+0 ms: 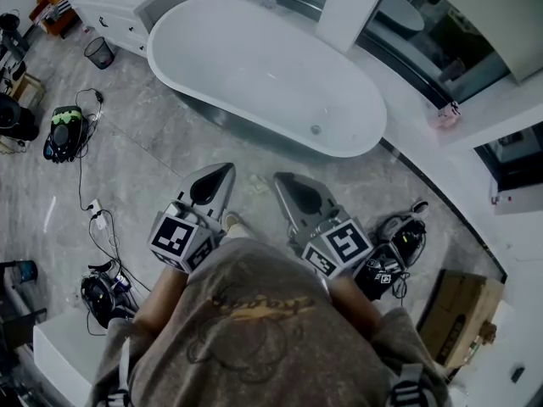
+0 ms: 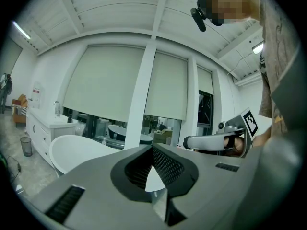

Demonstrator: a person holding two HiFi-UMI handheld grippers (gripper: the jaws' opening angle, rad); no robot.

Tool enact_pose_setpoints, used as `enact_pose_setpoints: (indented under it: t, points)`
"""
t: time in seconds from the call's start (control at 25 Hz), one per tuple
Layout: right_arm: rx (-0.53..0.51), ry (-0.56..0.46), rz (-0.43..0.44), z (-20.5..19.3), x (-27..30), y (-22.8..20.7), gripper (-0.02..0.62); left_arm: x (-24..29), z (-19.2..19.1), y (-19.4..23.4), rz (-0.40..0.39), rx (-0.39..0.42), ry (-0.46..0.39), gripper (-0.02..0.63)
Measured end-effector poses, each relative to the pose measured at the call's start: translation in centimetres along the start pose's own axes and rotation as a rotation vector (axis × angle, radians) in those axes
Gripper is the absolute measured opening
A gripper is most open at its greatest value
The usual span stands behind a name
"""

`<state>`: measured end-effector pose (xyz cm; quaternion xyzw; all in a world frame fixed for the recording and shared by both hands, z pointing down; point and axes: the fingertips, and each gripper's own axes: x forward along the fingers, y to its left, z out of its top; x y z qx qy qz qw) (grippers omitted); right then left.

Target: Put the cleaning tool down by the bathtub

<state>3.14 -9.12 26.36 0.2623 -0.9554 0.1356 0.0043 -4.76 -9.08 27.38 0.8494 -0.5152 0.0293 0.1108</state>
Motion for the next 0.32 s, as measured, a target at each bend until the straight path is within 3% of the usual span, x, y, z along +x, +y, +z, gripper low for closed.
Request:
enact_pose_setpoints:
  t: [0.32]
  points:
    - [0.008,0.006,-0.011,-0.48,0.42,-0.43,0.005,0.37,0.07,0.65,0.004,0.024,-0.028,0.000]
